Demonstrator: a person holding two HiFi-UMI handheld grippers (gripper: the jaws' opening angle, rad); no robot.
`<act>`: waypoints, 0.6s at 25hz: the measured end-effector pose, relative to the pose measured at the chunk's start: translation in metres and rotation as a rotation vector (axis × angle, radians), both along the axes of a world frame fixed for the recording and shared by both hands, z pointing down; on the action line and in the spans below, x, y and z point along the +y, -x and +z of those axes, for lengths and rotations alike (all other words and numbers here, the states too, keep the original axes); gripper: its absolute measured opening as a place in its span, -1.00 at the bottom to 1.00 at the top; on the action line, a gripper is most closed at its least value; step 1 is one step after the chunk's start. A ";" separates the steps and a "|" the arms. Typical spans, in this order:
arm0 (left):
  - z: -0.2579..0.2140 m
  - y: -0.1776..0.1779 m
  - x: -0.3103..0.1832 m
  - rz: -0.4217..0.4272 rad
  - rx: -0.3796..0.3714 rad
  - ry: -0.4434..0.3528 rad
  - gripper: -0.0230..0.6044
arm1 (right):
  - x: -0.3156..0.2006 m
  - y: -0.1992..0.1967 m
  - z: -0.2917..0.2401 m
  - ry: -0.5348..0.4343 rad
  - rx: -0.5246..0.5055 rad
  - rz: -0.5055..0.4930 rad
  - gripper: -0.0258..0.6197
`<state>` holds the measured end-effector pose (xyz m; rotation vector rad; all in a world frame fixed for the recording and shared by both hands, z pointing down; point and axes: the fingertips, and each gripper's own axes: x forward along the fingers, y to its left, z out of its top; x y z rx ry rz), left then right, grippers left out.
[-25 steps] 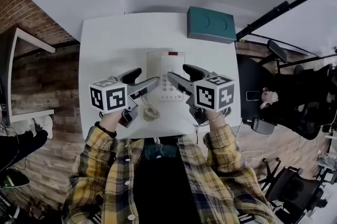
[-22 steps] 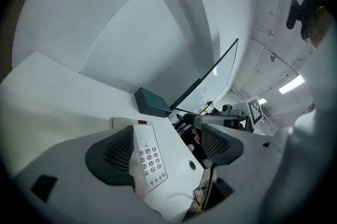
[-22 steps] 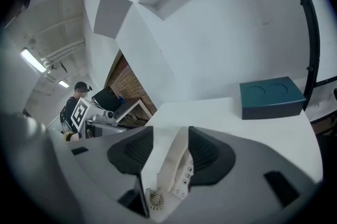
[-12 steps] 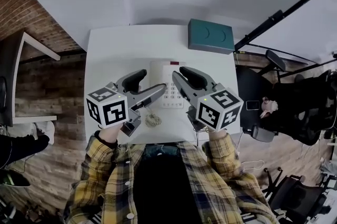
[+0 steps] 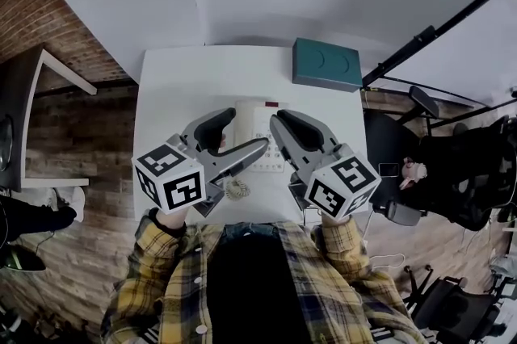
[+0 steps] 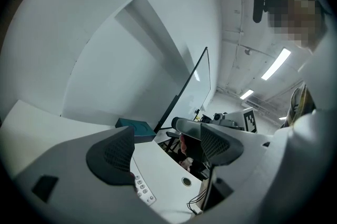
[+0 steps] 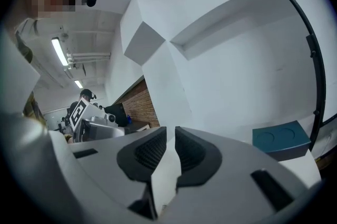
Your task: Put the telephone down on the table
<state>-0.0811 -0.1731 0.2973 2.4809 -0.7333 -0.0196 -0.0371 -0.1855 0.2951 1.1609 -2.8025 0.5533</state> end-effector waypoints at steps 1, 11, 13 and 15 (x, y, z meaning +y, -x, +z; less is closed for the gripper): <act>-0.001 0.000 0.001 -0.001 -0.001 -0.003 0.37 | 0.001 0.001 -0.001 -0.003 0.004 0.001 -0.73; -0.006 0.014 0.004 -0.125 -0.123 -0.114 -0.86 | 0.013 0.006 -0.011 -0.040 -0.019 0.001 -0.79; -0.007 0.011 0.008 -0.111 -0.123 -0.121 -0.86 | 0.016 0.005 -0.013 -0.048 -0.020 0.005 -0.80; -0.008 0.009 0.011 -0.104 -0.131 -0.132 -0.86 | 0.019 0.004 -0.014 -0.054 -0.022 0.011 -0.81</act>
